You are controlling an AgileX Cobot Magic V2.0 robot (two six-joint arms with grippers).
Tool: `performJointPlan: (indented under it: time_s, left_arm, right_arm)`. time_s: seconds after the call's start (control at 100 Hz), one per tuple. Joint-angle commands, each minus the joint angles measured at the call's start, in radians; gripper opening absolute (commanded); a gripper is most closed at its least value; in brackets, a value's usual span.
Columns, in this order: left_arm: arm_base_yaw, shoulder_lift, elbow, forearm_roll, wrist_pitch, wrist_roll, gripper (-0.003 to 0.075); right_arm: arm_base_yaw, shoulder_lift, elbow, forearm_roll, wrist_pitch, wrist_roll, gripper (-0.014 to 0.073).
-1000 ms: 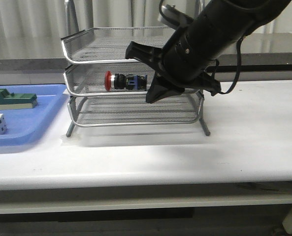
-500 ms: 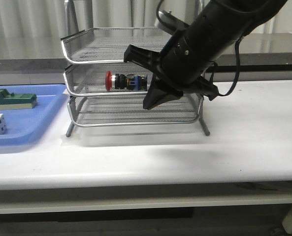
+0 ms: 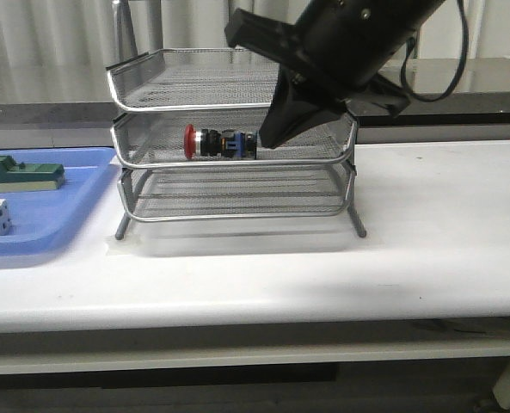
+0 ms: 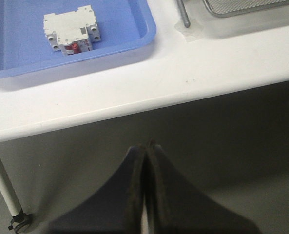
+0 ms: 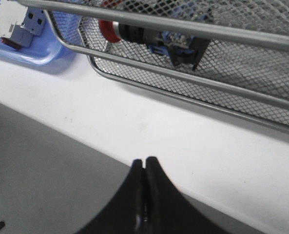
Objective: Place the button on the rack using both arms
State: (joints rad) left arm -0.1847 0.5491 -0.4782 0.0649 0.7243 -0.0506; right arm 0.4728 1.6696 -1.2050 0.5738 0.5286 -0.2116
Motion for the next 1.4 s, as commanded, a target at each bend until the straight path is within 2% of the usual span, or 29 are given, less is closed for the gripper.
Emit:
performJointPlan:
  time_s: [0.0,0.21,0.61,0.87,1.15,1.39]
  left_arm:
    - [0.006,-0.001,-0.028,0.0,-0.066,-0.013,-0.0015]
    - [0.006,-0.001,-0.028,0.0,-0.066,-0.013,-0.0015]
    - [0.006,-0.001,-0.028,0.0,-0.066,-0.013,-0.0015]
    - [0.006,-0.001,-0.028,0.0,-0.066,-0.013,-0.0015]
    - [0.006,-0.001,-0.028,0.0,-0.066,-0.013,-0.0015]
    - [0.006,-0.001,-0.028,0.0,-0.066,-0.013,-0.0015]
  right_arm:
    - [-0.01,-0.116,0.022,-0.026,-0.019,-0.014,-0.0069]
    - [-0.067,-0.298,0.158,-0.077,-0.04,-0.014,-0.0069]
    - [-0.297,-0.66,0.386,-0.229,-0.067,-0.005,-0.006]
    - [-0.406,-0.909,0.506,-0.283,-0.067,-0.005,-0.006]
    - [-0.434,-1.158,0.617,-0.297,-0.056,-0.005,-0.006]
    - [-0.434,-1.229,0.629,-0.297,0.003,-0.005,-0.006]
